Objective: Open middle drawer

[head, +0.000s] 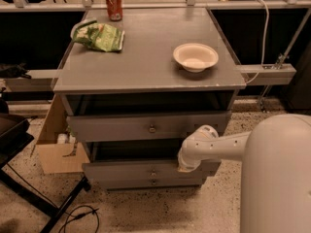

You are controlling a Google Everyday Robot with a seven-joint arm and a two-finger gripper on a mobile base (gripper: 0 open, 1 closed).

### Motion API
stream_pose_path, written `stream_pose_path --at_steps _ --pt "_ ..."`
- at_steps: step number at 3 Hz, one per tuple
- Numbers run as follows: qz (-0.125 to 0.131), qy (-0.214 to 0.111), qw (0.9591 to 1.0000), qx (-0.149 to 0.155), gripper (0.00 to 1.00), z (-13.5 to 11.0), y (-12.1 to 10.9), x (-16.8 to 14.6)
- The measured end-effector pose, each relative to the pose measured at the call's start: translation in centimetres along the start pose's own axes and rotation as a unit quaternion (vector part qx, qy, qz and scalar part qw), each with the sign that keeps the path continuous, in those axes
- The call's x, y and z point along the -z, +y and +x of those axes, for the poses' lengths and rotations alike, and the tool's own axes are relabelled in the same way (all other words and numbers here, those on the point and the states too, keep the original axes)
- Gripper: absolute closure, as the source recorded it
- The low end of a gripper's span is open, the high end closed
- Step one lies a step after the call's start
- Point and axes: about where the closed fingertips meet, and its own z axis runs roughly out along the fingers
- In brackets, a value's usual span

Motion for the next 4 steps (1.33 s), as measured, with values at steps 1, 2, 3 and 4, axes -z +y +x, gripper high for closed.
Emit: stream_pose_path --at_steps 1,2,3,4 --pt "0.000 0.000 1.0000 0.000 1.00 -0.29 0.00 0.08" --pt "0.000 0.000 1.0000 0.000 0.84 -0.30 0.01 0.08" --pt "0.000 0.000 1.0000 0.000 0.61 -0.30 0.01 0.08" --pt "0.000 0.000 1.0000 0.000 0.37 -0.29 0.01 0.07"
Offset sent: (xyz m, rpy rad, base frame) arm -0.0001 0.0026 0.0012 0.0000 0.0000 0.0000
